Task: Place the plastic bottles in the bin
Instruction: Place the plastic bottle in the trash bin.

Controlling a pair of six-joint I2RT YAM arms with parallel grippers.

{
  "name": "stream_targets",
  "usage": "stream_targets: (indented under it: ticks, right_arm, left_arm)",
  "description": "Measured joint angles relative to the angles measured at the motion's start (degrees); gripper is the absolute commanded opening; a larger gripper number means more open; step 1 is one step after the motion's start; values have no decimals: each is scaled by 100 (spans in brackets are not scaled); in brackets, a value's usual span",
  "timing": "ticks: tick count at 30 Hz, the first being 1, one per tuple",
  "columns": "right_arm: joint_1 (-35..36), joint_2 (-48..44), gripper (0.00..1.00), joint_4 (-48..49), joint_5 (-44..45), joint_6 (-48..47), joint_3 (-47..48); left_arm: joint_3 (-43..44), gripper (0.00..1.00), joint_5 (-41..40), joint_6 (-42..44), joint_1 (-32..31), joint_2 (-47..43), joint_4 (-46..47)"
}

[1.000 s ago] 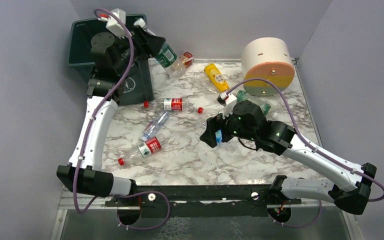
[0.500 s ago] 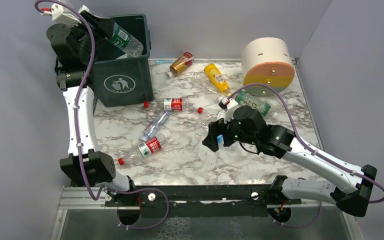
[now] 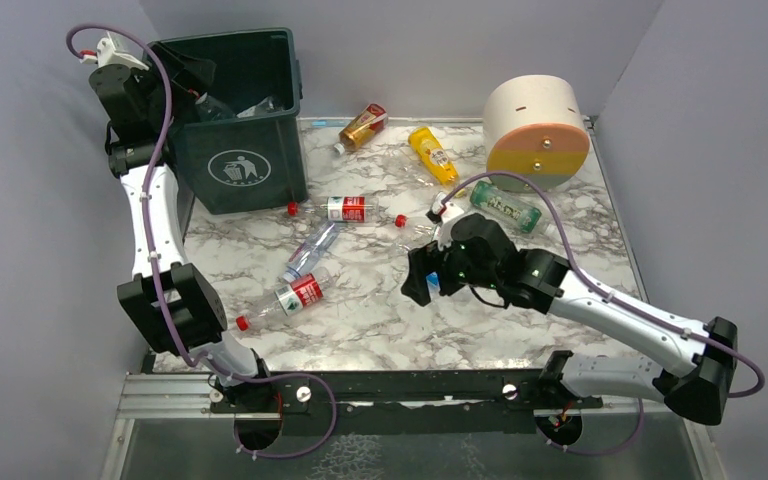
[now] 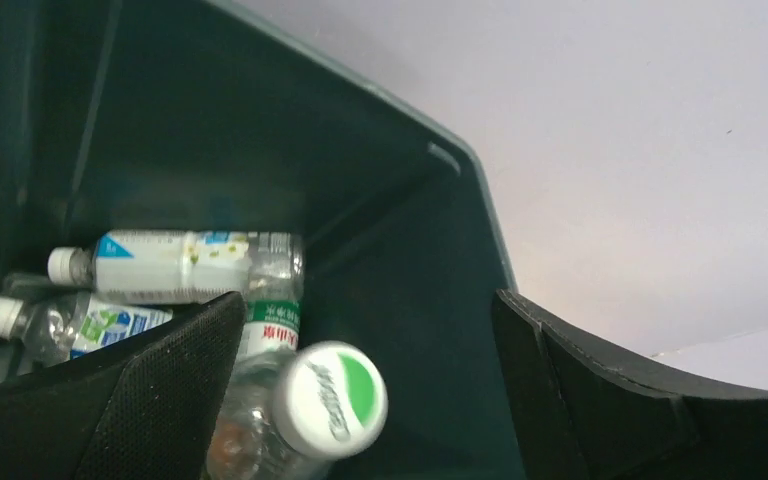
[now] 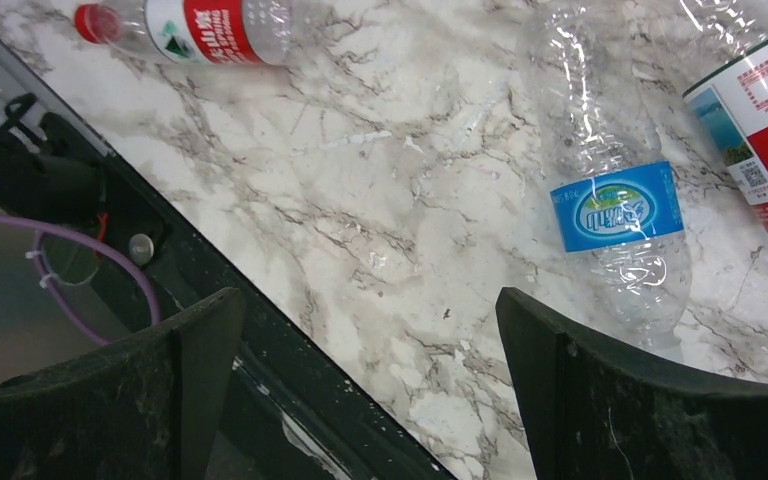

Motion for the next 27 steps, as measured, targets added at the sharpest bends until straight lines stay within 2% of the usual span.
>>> stream_targets:
  ticks: [6,11,18,23,27]
  right_arm:
    - [-122,514,99,90,76,-17,-175]
    - [-721,778,99,160,111,-55,-354]
    - [-1377,1156,99,321,122,-173,-496]
    - [-1384,1491,99,470,96,-227,-538]
    - [-1384,1672,99,566,68,-262,-645]
  left_arm:
    - [22,99,138,-24,33,42,-273]
    - [83,99,315,-70,63,-125,-404]
    - [-546,99,737,-192,-55,-1298,-367]
    - [-1298,99,907,-199,-640,-2076,-243]
    - [-1923,99,944,-197,-1279,-2356,-238]
